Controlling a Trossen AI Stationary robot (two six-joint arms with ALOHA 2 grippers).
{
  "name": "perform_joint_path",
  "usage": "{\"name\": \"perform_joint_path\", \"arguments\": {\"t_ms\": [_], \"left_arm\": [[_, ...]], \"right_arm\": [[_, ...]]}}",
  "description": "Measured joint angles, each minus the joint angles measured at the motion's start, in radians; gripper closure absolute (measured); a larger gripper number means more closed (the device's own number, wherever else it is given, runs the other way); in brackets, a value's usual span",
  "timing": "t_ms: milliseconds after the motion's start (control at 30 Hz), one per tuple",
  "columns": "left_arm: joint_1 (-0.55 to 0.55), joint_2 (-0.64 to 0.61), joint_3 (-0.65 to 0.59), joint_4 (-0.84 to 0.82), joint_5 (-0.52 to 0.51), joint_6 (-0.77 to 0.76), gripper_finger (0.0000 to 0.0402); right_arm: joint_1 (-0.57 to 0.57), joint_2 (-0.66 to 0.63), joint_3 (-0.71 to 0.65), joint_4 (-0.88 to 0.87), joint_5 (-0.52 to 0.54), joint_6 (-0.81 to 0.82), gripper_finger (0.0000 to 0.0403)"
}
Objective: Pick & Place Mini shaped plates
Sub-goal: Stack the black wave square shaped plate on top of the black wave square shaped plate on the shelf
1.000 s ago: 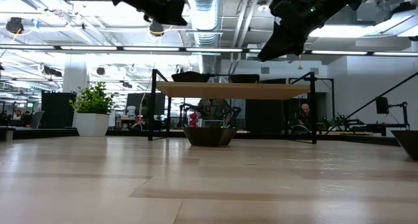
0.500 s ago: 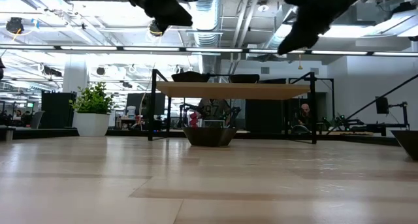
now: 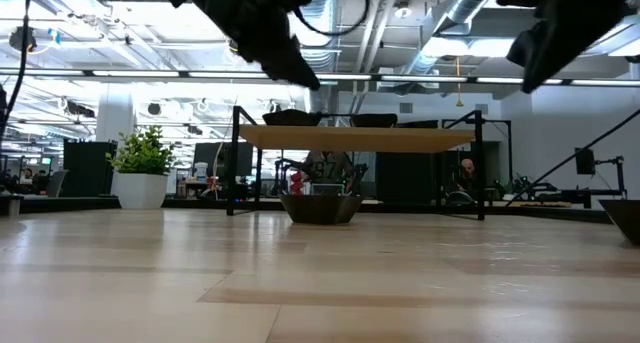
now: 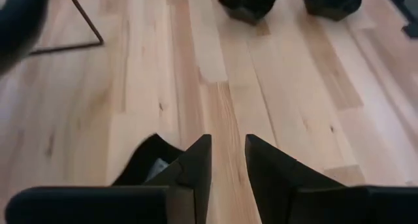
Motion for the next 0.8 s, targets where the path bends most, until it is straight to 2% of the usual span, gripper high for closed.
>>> {"name": "perform_joint_path", "arguments": {"t_ms": [167, 400, 567, 700, 800], "left_arm": [[0.0, 0.05, 0.0, 0.003, 0.0, -0.003, 0.0299], [0.02, 0.096, 0.0, 0.016, 0.001, 0.002, 0.0255], [0.057, 0.144, 0.0, 0.02, -0.002, 0.078, 0.0238], [0.071, 0.186, 0.0, 0.023, -0.003, 0.157, 0.0238], [0.072, 0.217, 0.0, 0.022, 0.003, 0.228, 0.0244]], "right_arm": [[0.074, 0.001, 0.0, -0.018, 0.0, 0.084, 0.0305], [0.16, 0.001, 0.0, -0.009, 0.004, 0.099, 0.0305], [0.197, 0.001, 0.0, -0.009, 0.071, 0.099, 0.0305], [0.202, 0.001, 0.0, -0.009, 0.13, 0.121, 0.0305], [0.201, 0.001, 0.0, -0.009, 0.136, 0.126, 0.0305]]}}
